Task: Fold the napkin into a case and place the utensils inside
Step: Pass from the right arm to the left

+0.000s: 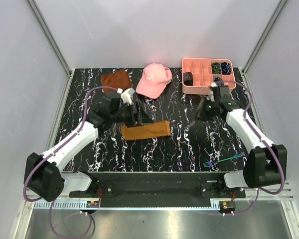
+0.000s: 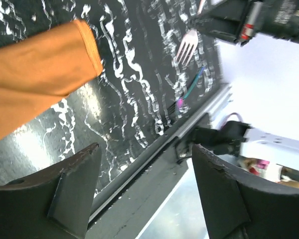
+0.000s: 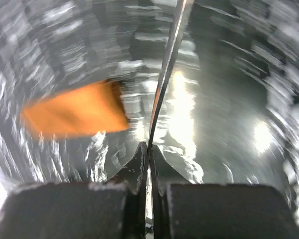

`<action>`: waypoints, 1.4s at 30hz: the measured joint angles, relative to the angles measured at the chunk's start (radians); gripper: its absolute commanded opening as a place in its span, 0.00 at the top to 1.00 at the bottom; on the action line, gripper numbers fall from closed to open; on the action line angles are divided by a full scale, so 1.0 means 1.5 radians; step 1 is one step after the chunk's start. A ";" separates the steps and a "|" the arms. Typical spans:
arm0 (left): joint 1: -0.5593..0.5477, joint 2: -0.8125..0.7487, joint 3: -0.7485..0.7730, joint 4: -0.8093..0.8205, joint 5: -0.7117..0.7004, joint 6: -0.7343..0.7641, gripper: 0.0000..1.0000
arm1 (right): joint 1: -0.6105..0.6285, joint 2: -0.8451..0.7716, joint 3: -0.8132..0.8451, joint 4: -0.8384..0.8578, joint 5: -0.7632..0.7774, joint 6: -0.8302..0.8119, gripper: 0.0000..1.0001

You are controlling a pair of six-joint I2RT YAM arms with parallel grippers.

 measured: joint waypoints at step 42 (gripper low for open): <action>0.161 -0.194 -0.185 0.395 0.128 -0.193 1.00 | 0.324 -0.008 0.019 0.114 -0.327 -0.013 0.23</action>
